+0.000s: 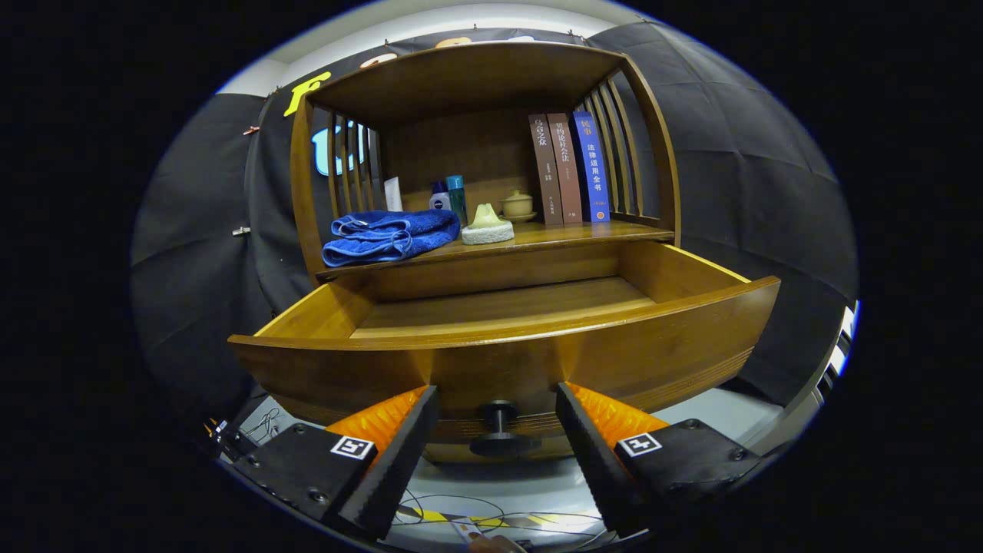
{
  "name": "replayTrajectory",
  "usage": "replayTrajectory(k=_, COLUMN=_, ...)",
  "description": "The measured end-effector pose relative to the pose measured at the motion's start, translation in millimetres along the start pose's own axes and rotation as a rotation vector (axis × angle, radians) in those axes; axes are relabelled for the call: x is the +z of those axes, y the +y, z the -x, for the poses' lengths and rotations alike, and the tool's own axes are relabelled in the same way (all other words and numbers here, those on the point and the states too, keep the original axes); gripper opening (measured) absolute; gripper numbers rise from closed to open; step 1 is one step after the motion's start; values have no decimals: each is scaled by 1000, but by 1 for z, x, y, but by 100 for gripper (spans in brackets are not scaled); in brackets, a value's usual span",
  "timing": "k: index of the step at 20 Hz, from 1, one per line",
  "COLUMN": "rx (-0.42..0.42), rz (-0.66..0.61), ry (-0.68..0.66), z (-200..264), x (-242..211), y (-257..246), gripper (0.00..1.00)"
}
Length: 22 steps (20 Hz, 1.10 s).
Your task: Pull open the drawer, take out the items inside it, and place them on the countertop above the cabinet.
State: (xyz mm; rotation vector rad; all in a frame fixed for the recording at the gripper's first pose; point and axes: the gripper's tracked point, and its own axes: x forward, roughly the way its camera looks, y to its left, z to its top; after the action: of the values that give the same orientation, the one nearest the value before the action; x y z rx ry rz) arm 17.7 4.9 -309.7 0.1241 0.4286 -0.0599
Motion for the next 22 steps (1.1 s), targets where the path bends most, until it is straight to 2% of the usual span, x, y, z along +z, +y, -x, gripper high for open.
replayTrajectory(k=4, rx=-2, rz=2, ry=-13, z=-25, x=20, y=2, gripper=100)
replayTrajectory(k=11, rx=5, rz=1, ry=-13, z=-81, x=35, y=2, gripper=99)
replayTrajectory(k=22, rx=0, rz=3, ry=-29, z=-143, x=55, y=5, gripper=100)
